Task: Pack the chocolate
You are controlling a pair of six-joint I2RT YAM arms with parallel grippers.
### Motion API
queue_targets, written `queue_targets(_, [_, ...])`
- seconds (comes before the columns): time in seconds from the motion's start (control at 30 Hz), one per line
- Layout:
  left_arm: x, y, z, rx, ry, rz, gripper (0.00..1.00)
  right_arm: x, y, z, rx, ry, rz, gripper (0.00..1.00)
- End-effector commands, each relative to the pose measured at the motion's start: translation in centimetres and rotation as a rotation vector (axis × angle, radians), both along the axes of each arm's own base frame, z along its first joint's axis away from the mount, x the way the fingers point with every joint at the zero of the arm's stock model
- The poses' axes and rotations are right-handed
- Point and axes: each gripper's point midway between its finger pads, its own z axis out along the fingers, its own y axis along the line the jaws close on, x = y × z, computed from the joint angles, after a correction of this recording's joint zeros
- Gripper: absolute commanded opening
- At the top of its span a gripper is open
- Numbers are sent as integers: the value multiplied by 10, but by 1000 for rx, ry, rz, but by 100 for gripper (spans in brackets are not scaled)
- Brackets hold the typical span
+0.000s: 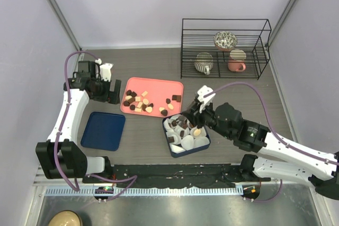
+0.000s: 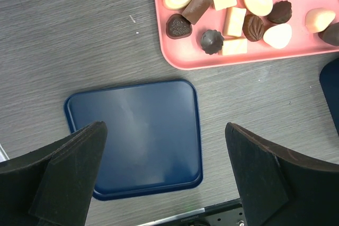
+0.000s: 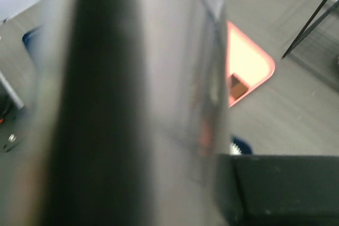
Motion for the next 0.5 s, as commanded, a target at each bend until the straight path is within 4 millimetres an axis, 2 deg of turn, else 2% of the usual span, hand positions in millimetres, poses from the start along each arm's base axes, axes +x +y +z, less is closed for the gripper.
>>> queue_targets(0.0, [5,-2,11,-15,-30,-4,100,-14,-13,-5,21,58,-54,19])
queue_targets(0.13, [5,-2,11,-16,-31,-4,100,-22,-13,-16,20,83,-52,20])
queue_targets(0.33, [3,-1,10,-7,-37,-19,100,-26,-9,-40,8,109,-59,28])
queue_targets(0.47, [2,-2,10,-11,-37,-24,100,-24,-7,-43,19,95,-68,32])
